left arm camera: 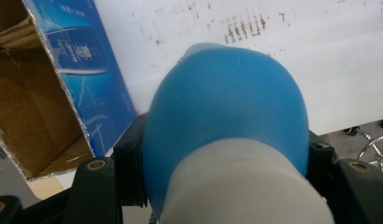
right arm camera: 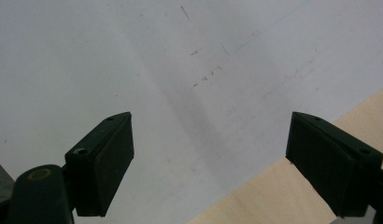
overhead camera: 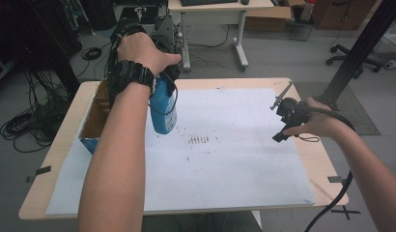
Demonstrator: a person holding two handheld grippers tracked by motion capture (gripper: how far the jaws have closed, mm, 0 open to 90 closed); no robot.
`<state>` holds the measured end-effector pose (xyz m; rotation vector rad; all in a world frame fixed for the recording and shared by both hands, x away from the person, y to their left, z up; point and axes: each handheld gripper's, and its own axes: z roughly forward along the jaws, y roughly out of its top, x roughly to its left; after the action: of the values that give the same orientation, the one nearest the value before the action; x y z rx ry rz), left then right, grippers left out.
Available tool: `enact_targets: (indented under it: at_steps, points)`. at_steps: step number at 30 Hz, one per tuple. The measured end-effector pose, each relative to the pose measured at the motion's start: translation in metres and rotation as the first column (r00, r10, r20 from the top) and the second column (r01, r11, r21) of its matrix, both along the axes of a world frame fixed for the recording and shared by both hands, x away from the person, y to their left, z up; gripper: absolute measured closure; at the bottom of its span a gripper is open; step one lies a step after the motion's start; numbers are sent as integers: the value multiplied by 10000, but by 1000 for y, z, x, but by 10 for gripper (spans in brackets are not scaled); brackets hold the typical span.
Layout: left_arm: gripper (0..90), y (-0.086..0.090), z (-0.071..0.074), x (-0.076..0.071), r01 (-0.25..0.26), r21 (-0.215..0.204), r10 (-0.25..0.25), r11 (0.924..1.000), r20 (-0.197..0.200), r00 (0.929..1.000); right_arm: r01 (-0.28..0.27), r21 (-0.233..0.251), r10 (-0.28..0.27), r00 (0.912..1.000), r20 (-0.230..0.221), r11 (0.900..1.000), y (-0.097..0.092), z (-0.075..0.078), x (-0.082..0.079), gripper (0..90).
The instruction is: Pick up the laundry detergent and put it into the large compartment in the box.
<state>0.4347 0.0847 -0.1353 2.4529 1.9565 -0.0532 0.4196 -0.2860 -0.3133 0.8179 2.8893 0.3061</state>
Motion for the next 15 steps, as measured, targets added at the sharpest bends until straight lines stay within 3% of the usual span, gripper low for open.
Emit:
enact_targets:
  at_steps: [15]
  points:
    - [373,10,5,4,-361,-106,361,9993,75,9993,-13,-93,13,10000,11,10000,1,0,2,152]
